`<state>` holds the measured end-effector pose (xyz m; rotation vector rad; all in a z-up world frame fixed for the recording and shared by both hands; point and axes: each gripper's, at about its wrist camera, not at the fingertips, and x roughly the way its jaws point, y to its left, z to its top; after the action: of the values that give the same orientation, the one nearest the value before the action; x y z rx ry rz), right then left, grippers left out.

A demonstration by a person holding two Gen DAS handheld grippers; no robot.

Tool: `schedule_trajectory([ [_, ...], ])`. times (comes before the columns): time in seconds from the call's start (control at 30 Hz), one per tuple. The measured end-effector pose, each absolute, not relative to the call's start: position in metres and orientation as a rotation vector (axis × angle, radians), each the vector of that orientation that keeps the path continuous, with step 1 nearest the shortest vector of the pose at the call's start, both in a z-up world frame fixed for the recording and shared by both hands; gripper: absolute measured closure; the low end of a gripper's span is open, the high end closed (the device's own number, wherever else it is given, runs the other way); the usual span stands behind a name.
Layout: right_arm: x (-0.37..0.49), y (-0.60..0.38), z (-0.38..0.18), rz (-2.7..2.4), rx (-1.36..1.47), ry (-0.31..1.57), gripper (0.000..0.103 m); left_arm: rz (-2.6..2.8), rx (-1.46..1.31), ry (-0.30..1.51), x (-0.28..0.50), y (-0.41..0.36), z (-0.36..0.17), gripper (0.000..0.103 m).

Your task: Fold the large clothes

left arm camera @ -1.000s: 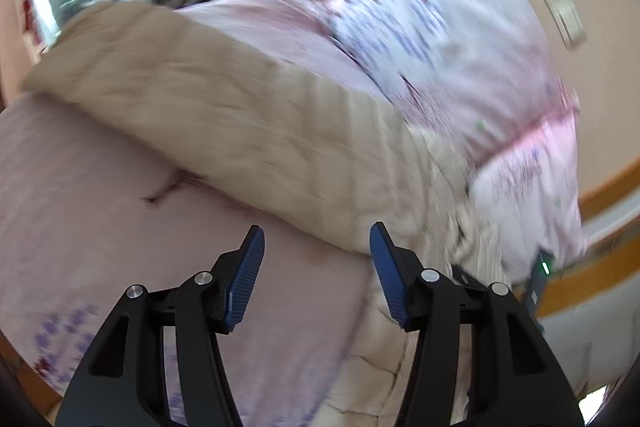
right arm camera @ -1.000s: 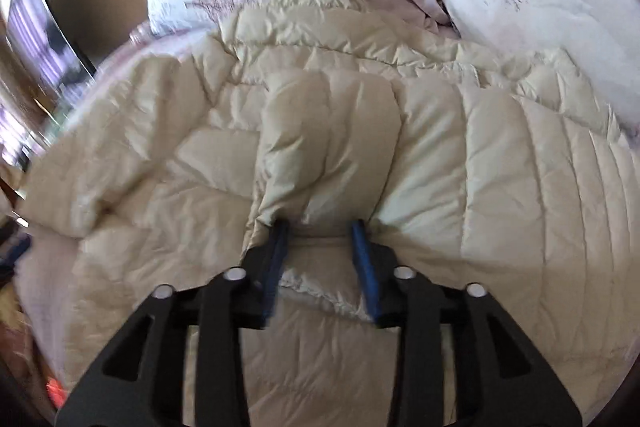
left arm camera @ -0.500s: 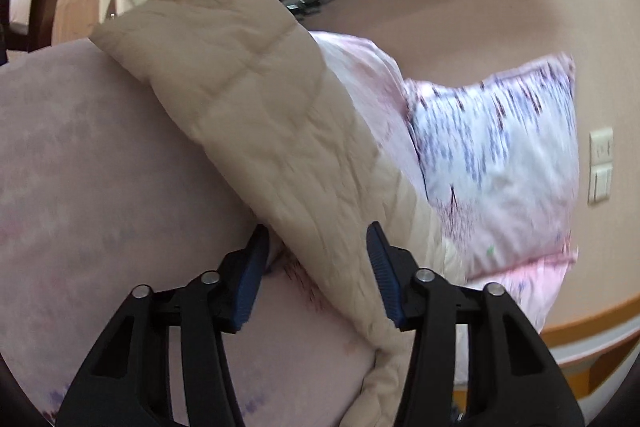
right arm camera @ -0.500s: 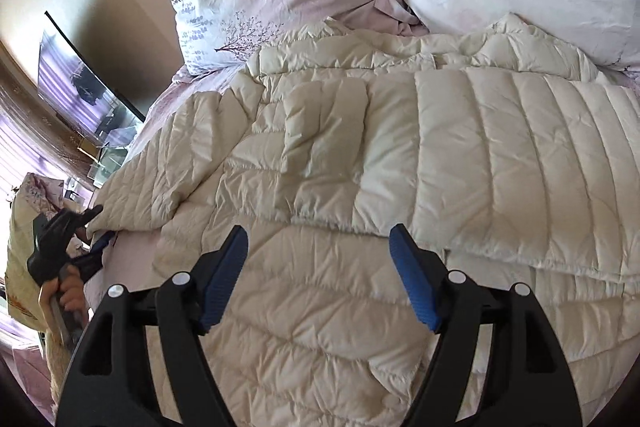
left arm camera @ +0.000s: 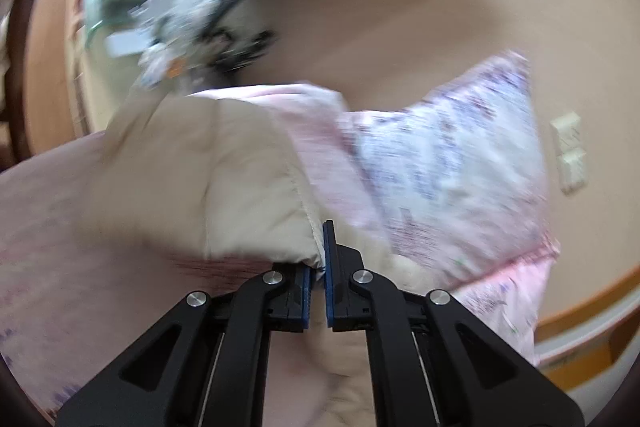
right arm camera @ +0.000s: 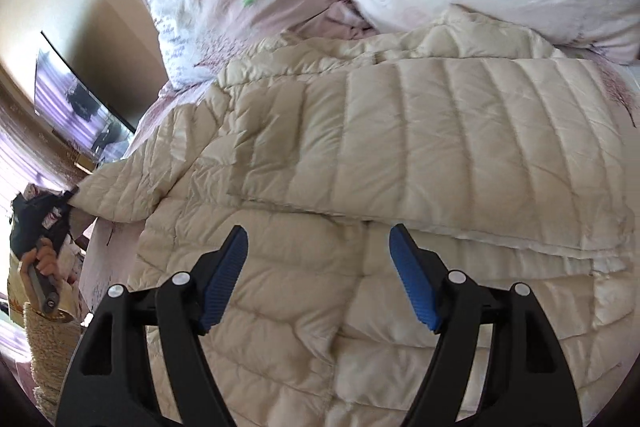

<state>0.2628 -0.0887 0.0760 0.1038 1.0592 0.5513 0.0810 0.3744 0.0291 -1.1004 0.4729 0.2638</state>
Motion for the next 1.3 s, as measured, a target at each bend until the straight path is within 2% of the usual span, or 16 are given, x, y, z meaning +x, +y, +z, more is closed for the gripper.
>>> schedule_trajectory([
  [0.2, 0.263, -0.125, 0.085, 0.512, 0.139, 1.014, 0.029, 0.034, -0.954, 0.445, 0.118, 0.299, 0.094, 0.099],
  [0.4, 0.265, -0.163, 0.087, 0.460, 0.186, 0.987, 0.029, -0.220, -0.808, 0.512, 0.159, 0.193, 0.117, 0.099],
  [0.57, 0.266, -0.188, 0.084, 0.424, 0.215, 0.983, 0.029, -0.348, -0.703, 0.635, 0.190, 0.106, 0.097, 0.099],
  [0.8, 0.266, -0.216, 0.082, 0.367, 0.235, 0.969, 0.029, -0.391, -0.581, 0.862, 0.226, 0.023, 0.031, 0.097],
  [0.83, 0.266, -0.218, 0.081, 0.361, 0.239, 0.968, 0.029, -0.395, -0.577, 0.883, 0.228, 0.020, 0.024, 0.095],
  [0.87, 0.266, -0.220, 0.081, 0.356, 0.239, 0.966, 0.029, -0.405, -0.576, 0.911, 0.231, 0.016, 0.016, 0.084],
  [0.9, 0.266, -0.221, 0.082, 0.349, 0.233, 0.962, 0.029, -0.415, -0.579, 0.927, 0.231, 0.014, 0.014, 0.064],
  [0.93, 0.266, -0.220, 0.082, 0.348, 0.225, 0.957, 0.029, -0.427, -0.580, 0.937, 0.229, 0.012, 0.010, 0.055],
  [0.97, 0.265, -0.220, 0.083, 0.351, 0.212, 0.950, 0.029, -0.444, -0.576, 0.941, 0.225, 0.011, 0.010, 0.041],
  [1.0, 0.264, -0.218, 0.085, 0.355, 0.195, 0.941, 0.029, -0.461, -0.563, 0.933, 0.218, 0.013, 0.013, 0.036],
  [1.13, 0.255, -0.190, 0.098, 0.433, 0.094, 0.882, 0.030, -0.540, -0.566, 0.873, 0.194, 0.042, 0.032, 0.026],
  [1.3, 0.237, -0.123, 0.111, 0.588, -0.091, 0.807, 0.030, -0.401, -0.646, 0.792, 0.190, 0.121, 0.035, 0.025],
])
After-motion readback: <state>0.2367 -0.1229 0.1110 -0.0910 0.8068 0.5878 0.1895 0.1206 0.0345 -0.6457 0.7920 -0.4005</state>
